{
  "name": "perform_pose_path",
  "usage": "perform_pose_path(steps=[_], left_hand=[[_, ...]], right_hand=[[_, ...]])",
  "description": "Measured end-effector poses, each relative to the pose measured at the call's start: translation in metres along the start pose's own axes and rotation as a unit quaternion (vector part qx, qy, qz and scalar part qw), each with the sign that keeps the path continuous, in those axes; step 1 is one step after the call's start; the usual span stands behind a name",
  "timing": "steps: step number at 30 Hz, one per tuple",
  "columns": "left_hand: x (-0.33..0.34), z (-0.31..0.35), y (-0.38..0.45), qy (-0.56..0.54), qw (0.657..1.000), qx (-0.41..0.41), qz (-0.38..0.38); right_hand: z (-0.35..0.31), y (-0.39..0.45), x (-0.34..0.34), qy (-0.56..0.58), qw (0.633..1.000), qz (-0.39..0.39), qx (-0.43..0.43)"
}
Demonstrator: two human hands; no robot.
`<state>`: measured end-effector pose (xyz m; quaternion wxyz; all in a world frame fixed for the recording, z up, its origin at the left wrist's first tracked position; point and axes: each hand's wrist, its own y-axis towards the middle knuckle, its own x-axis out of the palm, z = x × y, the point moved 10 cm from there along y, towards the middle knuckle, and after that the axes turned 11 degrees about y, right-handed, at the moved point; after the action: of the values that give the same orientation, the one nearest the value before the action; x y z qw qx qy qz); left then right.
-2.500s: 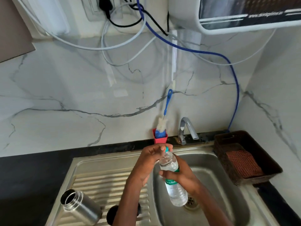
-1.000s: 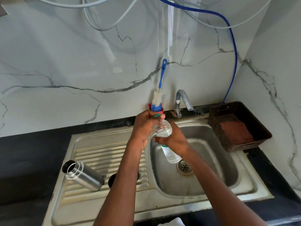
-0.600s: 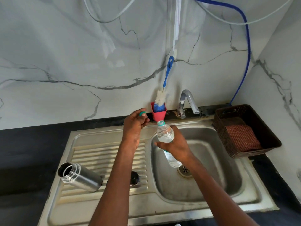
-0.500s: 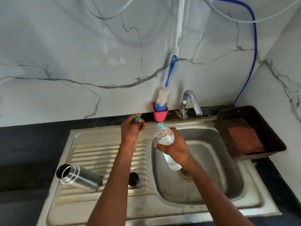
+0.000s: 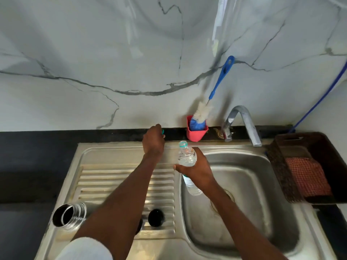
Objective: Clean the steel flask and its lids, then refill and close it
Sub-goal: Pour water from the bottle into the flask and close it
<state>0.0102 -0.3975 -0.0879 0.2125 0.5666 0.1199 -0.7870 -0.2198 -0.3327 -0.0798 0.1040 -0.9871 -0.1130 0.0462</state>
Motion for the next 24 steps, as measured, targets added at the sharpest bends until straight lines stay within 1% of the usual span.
perform_pose_path(steps=[3, 5, 9, 12, 15, 17, 19, 20, 22, 24], left_hand=[[0.019, 0.003, 0.013, 0.075, 0.996, 0.039, -0.043], [0.028, 0.0, 0.017, 0.096, 0.993, 0.048, -0.052], [0.035, 0.0, 0.021, 0.124, 0.989, 0.068, -0.039], [0.034, 0.001, 0.02, 0.124, 0.989, 0.074, -0.039], [0.022, 0.002, 0.015, 0.109, 0.991, 0.073, -0.021], [0.009, -0.001, 0.004, 0.061, 0.997, 0.038, 0.004], [-0.013, -0.009, -0.019, -0.051, 0.997, -0.032, 0.058], [-0.027, -0.011, -0.036, -0.115, 0.988, -0.056, 0.091], [-0.051, -0.01, -0.076, -0.21, 0.964, -0.065, 0.148], [-0.066, -0.014, -0.118, -0.278, 0.945, -0.062, 0.16]], right_hand=[[0.004, 0.009, 0.003, -0.002, 1.0, -0.003, 0.009], [0.006, 0.013, 0.004, -0.006, 1.0, -0.01, 0.012], [0.009, 0.015, -0.001, -0.012, 1.0, -0.015, 0.015], [0.012, 0.013, -0.007, -0.013, 1.0, -0.008, 0.018], [0.013, 0.007, -0.011, -0.01, 1.0, -0.005, 0.02], [0.014, 0.001, -0.015, -0.007, 1.0, -0.001, 0.022], [0.012, -0.007, -0.019, -0.001, 1.0, 0.011, 0.02], [0.01, -0.013, -0.021, 0.002, 1.0, 0.02, 0.019], [0.007, -0.024, -0.023, 0.009, 0.999, 0.034, 0.017], [0.003, -0.038, -0.026, 0.013, 0.999, 0.042, 0.016]])
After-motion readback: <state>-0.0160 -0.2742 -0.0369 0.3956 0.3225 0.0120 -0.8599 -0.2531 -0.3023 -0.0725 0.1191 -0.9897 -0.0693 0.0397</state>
